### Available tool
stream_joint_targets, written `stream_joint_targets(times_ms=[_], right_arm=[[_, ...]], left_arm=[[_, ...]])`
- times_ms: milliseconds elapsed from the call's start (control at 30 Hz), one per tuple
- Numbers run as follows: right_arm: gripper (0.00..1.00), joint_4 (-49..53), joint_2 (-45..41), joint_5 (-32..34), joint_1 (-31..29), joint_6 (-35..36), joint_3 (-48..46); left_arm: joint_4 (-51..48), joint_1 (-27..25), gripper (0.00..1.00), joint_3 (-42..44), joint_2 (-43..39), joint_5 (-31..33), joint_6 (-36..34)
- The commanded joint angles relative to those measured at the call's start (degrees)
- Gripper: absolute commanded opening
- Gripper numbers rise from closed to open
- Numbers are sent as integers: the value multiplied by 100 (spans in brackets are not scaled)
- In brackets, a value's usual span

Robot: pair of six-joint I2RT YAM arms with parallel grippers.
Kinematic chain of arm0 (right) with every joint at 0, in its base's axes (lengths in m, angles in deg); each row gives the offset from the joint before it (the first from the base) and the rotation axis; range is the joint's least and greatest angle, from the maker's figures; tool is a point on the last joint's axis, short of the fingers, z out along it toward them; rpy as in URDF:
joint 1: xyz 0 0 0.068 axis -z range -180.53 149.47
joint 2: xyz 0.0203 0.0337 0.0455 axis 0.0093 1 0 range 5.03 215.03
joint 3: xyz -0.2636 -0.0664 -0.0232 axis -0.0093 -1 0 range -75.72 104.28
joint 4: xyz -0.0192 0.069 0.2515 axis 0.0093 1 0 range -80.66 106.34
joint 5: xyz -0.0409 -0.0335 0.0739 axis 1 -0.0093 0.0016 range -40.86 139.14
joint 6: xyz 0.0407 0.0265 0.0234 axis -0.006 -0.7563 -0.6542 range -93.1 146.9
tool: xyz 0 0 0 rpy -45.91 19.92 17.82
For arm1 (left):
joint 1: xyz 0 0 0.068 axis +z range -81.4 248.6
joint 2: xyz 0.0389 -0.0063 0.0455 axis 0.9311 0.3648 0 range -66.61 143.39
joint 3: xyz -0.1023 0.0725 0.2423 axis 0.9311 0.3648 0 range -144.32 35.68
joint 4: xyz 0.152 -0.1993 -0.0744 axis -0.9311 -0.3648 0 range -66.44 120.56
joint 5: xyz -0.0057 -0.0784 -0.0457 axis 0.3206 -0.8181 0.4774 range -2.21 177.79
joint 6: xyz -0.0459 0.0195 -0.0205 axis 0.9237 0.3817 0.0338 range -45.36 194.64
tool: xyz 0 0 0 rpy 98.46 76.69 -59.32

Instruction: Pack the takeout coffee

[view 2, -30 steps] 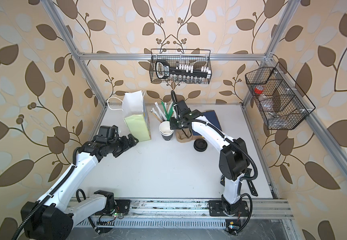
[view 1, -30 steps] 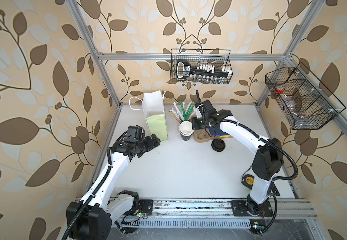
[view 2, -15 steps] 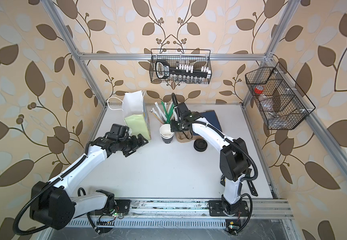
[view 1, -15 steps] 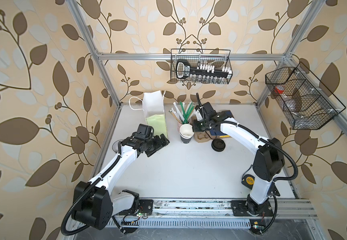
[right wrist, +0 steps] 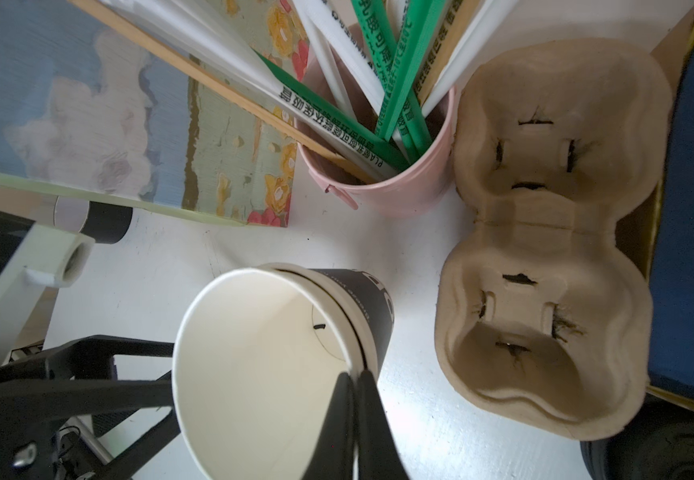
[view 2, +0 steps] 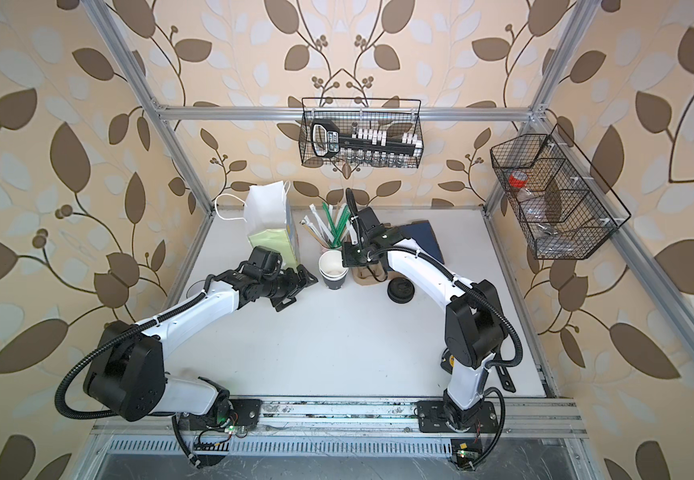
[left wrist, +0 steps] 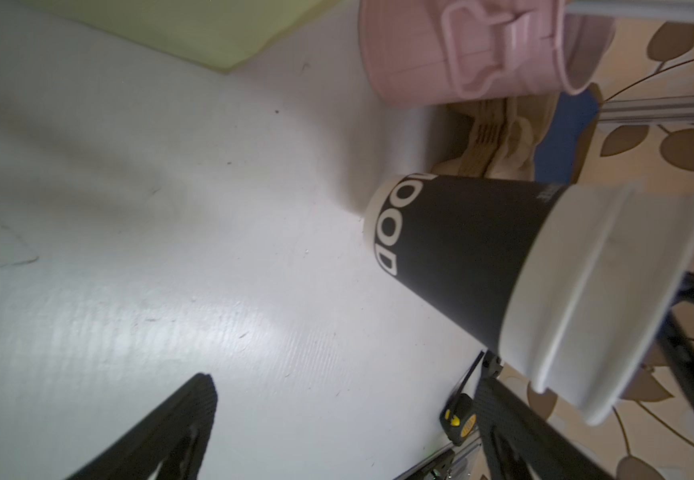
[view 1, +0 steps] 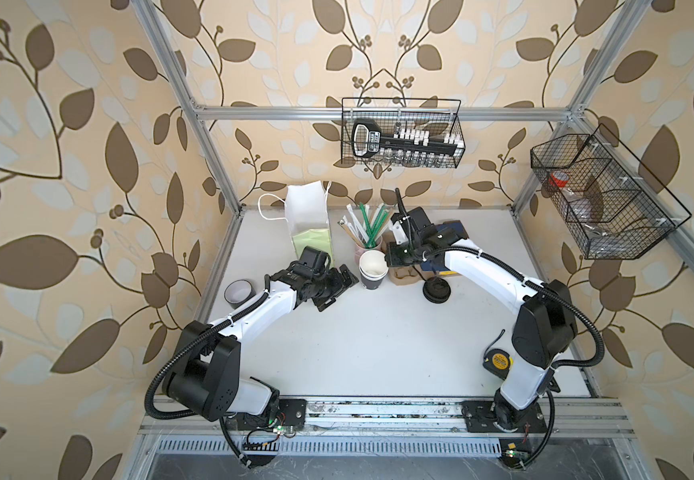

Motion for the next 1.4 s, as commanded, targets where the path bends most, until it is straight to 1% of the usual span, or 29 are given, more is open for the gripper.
stream_joint_targets(times_ms=[0, 133, 267, 300, 700, 933, 1067, 1233, 1367], right_arm=[[0, -82, -167, -151, 10, 11, -128], [0, -217, -225, -272, 48, -31, -266], [0, -283, -262, -332, 81, -51, -334], [0, -292, -256, -335, 81, -51, -343], [0, -459, -182, -492, 78, -148, -413], [0, -574, -144, -660, 45, -278, -370], [0, -495, -127, -467, 78, -235, -381], [0, -652, -129, -567, 256, -291, -618], [0, -724, -119, -581, 272, -296, -680]], left_arm=[[751, -19, 99, 102, 102, -294, 347], [1095, -21, 99, 215, 135, -307, 448], [1025, -24, 99, 200, 182, -280, 440], [1025, -19, 99, 189, 380, -267, 444], [1113, -19, 99, 154, 700, -180, 458], [820, -37, 99, -77, 735, -58, 360], [832, -37, 99, -7, 458, -38, 320], [1095, -39, 99, 381, -220, 51, 384], [1445, -37, 99, 748, -413, 65, 510]])
